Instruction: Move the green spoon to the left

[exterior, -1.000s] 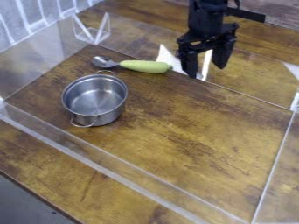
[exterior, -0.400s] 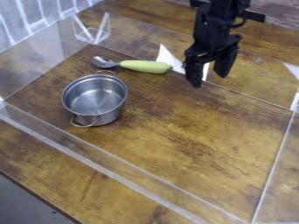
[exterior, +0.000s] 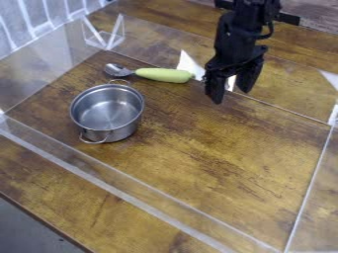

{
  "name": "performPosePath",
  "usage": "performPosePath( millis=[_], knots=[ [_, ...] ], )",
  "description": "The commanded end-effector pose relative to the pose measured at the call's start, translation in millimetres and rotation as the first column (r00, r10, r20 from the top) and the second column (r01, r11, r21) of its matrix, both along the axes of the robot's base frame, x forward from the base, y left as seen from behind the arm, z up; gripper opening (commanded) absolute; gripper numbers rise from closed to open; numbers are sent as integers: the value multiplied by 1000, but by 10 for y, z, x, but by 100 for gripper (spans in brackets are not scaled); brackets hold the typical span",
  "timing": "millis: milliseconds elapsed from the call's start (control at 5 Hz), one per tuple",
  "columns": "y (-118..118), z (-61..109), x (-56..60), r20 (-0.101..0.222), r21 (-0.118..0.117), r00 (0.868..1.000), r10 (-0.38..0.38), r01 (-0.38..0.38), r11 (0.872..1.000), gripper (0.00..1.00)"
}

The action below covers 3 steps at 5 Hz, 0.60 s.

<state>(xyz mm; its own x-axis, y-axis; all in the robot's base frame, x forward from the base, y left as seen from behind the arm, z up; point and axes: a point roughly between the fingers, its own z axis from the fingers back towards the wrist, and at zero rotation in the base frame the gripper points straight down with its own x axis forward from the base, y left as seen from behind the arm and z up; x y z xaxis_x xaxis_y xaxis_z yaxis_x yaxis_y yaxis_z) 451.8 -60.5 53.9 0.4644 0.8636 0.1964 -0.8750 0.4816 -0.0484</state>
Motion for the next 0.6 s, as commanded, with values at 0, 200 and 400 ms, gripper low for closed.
performPosePath(
  millis=[0,200,400],
  knots=[
    [105,222,47,51,13,998,42,-42,999,100],
    [209,272,47,49,21,995,84,-86,996,100],
    [317,276,81,43,21,996,81,-82,996,100]
  ],
)
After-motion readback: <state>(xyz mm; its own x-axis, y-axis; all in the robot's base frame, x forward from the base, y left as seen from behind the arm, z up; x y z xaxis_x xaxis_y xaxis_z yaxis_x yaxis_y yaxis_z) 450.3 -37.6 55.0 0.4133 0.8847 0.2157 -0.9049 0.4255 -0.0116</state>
